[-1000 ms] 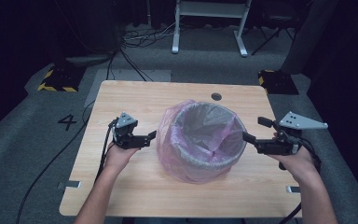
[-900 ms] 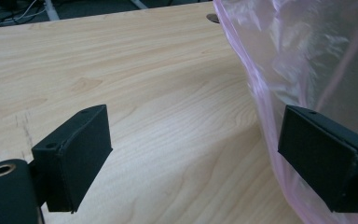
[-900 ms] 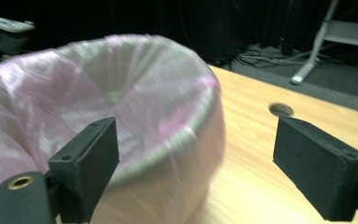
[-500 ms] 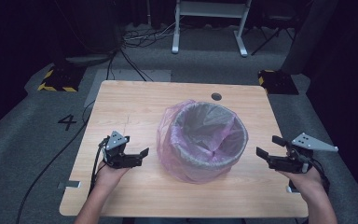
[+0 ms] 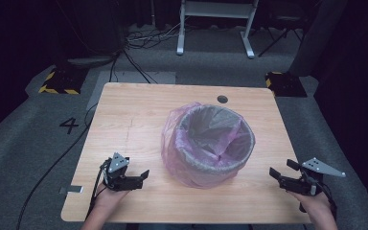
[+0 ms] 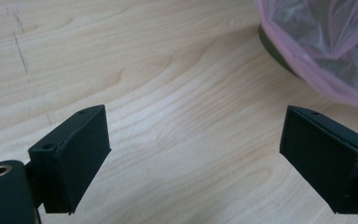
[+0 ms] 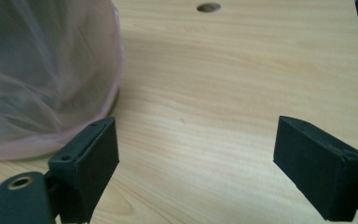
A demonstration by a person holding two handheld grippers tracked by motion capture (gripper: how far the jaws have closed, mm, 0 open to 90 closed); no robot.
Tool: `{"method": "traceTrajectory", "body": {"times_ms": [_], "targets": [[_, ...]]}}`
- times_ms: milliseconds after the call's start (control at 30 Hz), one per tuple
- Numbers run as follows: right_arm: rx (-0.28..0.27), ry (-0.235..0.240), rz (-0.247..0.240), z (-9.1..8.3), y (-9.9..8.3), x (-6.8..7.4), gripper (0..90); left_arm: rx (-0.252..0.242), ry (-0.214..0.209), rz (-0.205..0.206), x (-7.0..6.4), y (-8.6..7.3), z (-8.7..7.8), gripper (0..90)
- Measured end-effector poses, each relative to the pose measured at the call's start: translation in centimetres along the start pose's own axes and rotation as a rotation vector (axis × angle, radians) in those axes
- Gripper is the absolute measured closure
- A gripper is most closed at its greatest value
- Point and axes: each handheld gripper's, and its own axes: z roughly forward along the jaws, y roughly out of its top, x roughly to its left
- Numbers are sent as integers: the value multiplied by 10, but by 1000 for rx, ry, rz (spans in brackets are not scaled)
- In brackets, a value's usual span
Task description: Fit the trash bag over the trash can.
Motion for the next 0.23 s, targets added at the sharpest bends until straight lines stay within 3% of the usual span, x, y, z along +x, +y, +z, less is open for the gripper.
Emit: {"method": "traceTrajectory", "body": {"times_ms": [233], "targets": [[26, 3, 42, 8, -22, -3, 141, 14, 4, -1, 0, -4, 4, 77]]}}
